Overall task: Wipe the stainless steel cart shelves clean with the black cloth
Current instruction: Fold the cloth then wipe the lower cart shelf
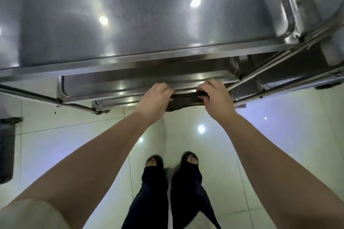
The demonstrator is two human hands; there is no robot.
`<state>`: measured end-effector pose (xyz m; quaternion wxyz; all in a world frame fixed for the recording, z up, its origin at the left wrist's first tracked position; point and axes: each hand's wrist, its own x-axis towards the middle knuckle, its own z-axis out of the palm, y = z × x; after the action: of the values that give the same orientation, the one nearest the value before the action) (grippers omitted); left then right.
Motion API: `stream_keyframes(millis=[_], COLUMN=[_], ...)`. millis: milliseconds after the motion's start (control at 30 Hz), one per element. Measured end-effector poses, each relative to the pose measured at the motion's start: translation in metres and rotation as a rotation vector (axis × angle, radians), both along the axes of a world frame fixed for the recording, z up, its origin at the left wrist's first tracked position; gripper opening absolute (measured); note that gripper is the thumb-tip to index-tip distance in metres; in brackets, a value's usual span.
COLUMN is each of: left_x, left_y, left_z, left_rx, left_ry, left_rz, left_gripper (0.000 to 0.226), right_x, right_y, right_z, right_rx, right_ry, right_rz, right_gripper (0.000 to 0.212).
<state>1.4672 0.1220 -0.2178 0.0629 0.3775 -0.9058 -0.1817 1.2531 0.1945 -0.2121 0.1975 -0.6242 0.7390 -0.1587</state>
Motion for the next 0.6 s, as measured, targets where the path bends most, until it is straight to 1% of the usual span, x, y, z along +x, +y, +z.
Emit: stream_keyframes(millis=[67,133,200,300,367,400,467,533,567,600], left_x=[-0.017,-0.037,-0.06,-0.09,-0.101,-0.104,-0.105,-0.099,-0.095,-0.091], left_y=[-0.015,-0.036,-0.061,-0.096,-0.109,-0.113,-0.116,-0.118,-0.12,-0.124], left_z=[-0.026,-0.046,-0.061,-0.086,-0.111,-0.127,-0.162,-0.192,-0.201,-0.206], left_rx=[0.037,0.017,-0.041,-0.189,-0.239,-0.237,-0.189,-0.136,-0.143,-0.162], left_ry=[0.045,0.098,0.123,0.142,0.174,0.188,0.13,0.06,0.073,0.107], left_rz=[0.081,0.118,0.154,0.232,0.242,0.213,0.122,0.031,-0.004,-0.012], left_gripper=[0.022,0.022,0.023,0.027,0.027,0.024,0.024,0.026,0.027,0.029], right_x=[-0.016,-0.034,-0.051,-0.073,-0.081,-0.084,-0.084,-0.082,-0.084,-0.086], right_y=[-0.016,-0.036,-0.058,-0.089,-0.096,-0.095,-0.088,-0.081,-0.079,-0.08], right_z=[-0.022,-0.038,-0.05,-0.072,-0.096,-0.112,-0.152,-0.189,-0.202,-0.21], right_rx=[-0.002,-0.052,-0.115,-0.271,-0.351,-0.363,-0.307,-0.18,-0.151,-0.164], right_ry=[0.022,0.035,0.071,0.164,0.208,0.208,0.189,0.189,0.186,0.159], right_rz=[0.02,0.029,-0.024,-0.145,-0.147,-0.125,-0.063,0.031,0.076,0.101], right_gripper=[0.019,0.02,0.021,0.022,0.024,0.025,0.026,0.024,0.023,0.02])
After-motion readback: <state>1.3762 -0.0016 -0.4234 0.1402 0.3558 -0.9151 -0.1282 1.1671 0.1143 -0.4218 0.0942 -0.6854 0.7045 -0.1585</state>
